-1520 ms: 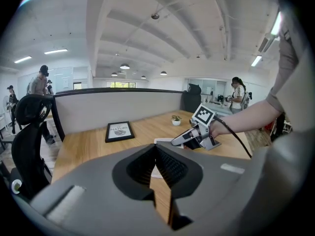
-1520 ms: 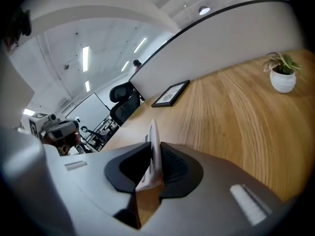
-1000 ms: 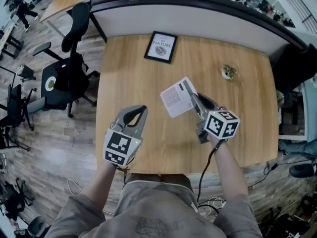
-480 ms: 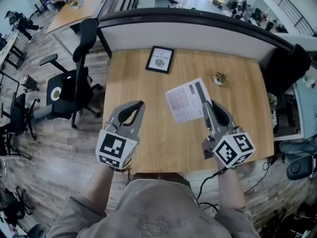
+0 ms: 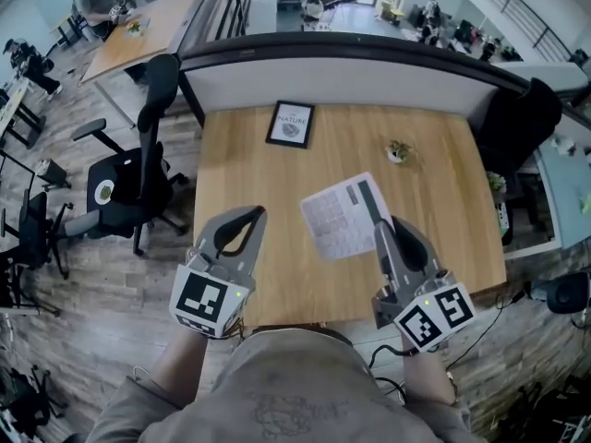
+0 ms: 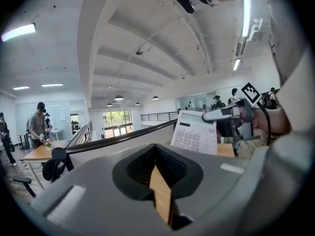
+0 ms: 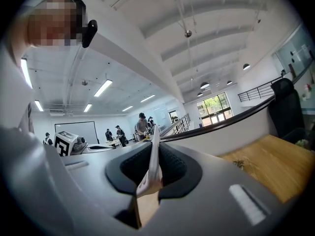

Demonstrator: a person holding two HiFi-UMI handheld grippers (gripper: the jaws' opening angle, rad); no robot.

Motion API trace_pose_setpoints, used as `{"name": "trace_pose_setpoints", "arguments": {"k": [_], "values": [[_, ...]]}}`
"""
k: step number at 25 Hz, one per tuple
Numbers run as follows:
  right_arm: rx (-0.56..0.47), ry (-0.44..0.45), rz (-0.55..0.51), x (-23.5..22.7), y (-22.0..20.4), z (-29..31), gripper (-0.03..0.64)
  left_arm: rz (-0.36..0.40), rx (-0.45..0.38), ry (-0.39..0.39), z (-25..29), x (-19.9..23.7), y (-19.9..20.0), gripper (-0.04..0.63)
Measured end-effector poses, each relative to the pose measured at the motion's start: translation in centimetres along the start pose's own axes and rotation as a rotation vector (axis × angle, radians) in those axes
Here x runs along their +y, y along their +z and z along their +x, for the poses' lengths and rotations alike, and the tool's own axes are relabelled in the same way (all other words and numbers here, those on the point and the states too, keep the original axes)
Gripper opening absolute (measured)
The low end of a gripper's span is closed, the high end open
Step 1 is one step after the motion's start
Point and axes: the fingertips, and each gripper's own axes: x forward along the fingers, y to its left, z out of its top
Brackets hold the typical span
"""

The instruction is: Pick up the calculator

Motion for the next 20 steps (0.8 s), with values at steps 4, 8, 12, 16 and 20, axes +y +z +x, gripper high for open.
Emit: {"name": "trace_pose_setpoints", "arguments": {"k": [4, 8, 12, 16, 20], "values": [[0.034, 0.010, 0.011, 1.7, -1.4, -0.6, 0.052, -0.038, 0.007, -0.022, -0.8, -0.9, -0.3, 0.002], [0.092, 0.020, 0.002, 2.3, -3.8, -0.9, 0.052, -0.056, 0.036, -0.017, -1.0, -1.1, -1.7, 0.002], [0.121, 0.014, 0.011, 2.1, -4.5, -0.6, 0.052, -0.025, 0.036, 0.001, -1.1, -0.2, -1.7, 0.002], [0.126, 0.003, 0.003, 1.5, -4.4, 0.1, 0.052, -0.019, 0.030, 0.017, -1.1, 0.6, -1.5, 0.002], [0.149, 0.000, 0.007, 1.3, -5.0, 0.4, 0.052, -0.018, 0.047, 0.020, -1.2, 0.5, -1.6, 0.002]]}}
